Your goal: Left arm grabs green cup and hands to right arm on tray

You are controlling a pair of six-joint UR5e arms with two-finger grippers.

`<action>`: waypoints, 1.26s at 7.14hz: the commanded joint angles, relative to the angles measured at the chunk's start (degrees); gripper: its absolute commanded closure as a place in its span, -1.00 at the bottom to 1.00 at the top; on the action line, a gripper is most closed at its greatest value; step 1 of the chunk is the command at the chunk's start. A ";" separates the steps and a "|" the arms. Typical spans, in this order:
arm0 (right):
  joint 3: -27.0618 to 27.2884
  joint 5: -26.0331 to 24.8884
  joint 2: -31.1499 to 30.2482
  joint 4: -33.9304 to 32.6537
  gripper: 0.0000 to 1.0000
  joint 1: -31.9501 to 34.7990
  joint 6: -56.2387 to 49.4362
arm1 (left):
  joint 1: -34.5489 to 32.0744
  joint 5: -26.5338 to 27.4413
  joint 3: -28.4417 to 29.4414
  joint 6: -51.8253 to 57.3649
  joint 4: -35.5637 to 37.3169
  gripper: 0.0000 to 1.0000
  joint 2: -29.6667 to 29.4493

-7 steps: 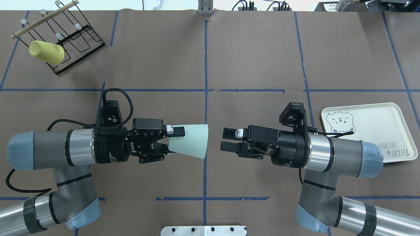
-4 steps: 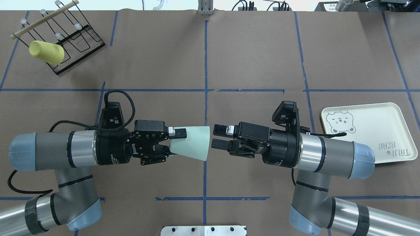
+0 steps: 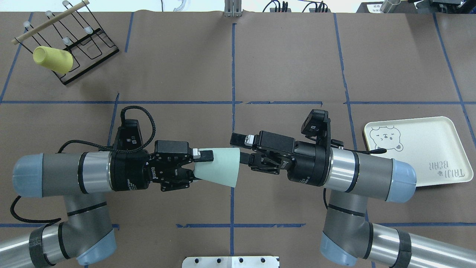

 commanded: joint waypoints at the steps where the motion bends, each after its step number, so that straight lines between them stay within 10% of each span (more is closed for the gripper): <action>1: 0.11 -0.11 0.10 -1.79 -0.60 0.00 0.08 | 0.15 0.00 -0.12 0.00 0.00 0.86 0.00; 3: 0.12 -0.11 -0.07 -2.15 -0.12 0.00 0.26 | 0.15 0.00 -0.21 0.00 0.00 0.87 0.00; 9: 0.03 0.06 -1.04 -2.33 -0.12 -1.67 0.08 | 0.15 0.00 -0.47 0.00 0.00 0.87 0.09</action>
